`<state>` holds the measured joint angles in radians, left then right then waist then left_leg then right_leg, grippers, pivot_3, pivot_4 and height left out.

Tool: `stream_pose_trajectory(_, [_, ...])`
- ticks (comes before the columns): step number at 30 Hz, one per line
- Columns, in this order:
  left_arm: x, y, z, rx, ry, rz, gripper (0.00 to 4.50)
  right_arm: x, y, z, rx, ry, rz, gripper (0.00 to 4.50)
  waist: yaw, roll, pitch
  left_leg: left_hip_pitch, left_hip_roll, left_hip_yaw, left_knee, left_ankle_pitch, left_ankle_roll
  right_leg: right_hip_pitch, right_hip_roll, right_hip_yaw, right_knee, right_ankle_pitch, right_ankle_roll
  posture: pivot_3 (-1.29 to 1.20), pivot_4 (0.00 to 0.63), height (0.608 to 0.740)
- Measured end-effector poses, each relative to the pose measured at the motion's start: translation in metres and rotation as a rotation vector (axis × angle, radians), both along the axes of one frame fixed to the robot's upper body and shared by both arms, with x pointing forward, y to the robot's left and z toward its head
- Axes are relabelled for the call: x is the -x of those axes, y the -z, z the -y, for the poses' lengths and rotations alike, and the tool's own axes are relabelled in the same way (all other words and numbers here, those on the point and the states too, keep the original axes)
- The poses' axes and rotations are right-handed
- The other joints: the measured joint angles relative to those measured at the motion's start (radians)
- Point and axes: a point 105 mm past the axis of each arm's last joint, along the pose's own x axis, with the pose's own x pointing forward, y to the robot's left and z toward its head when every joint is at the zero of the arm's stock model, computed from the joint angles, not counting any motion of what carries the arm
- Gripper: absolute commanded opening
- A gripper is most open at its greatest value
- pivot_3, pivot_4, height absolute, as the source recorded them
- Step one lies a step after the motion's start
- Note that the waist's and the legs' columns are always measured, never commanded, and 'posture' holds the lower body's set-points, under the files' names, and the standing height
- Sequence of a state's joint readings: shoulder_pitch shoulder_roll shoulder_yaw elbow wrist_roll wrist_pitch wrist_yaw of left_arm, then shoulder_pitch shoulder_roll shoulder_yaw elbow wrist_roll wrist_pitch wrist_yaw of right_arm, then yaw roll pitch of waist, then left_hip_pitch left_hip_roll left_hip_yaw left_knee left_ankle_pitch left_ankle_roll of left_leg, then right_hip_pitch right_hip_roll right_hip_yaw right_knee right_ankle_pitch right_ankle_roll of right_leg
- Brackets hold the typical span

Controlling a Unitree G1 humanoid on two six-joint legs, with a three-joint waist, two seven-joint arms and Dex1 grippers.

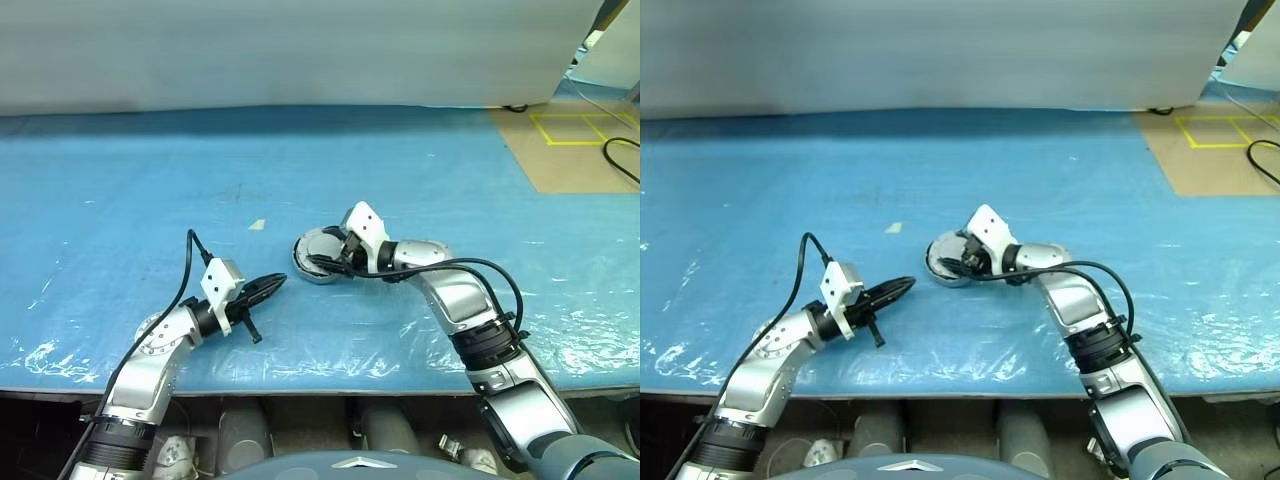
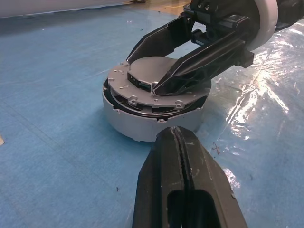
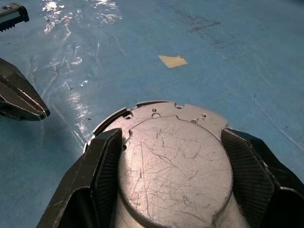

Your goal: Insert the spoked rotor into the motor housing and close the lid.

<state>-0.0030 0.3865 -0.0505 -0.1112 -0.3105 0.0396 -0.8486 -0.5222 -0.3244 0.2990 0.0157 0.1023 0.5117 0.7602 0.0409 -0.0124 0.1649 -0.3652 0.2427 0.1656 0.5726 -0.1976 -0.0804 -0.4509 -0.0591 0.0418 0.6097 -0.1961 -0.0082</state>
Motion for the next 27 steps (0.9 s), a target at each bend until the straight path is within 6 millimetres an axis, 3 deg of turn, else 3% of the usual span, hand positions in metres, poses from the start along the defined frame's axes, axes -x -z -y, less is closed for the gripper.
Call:
stream_pose_trajectory(12, [0.001, 0.002, 0.000, -0.001, -0.001, -0.005, 0.00, 0.003, -0.010, -0.014, -0.102, 0.050, -0.171, 2.98, 0.002, 0.000, 0.000, -0.001, 0.000, 0.000, 0.000, 0.000, 0.000, 0.000, 0.000, 0.000, 0.000, 0.000, 0.000, 0.00, 0.150, 0.740])
stream_pose_trajectory(19, [0.001, 0.003, 0.002, -0.002, 0.007, -0.010, 0.00, 0.003, -0.004, -0.015, 0.007, 0.039, -0.060, 2.98, 0.003, 0.000, 0.000, 0.000, 0.000, 0.000, 0.000, 0.000, 0.000, 0.000, 0.000, 0.000, 0.000, 0.000, 0.000, 0.00, 0.150, 0.740])
stream_pose_trajectory(27, [0.001, 0.003, 0.002, -0.003, 0.007, -0.011, 0.00, 0.002, 0.000, -0.018, -0.001, 0.080, -0.023, 2.98, 0.002, 0.000, 0.000, 0.002, 0.000, 0.000, 0.002, 0.000, 0.000, 0.001, 0.000, 0.001, 0.003, 0.000, 0.000, 0.00, 0.150, 0.740])
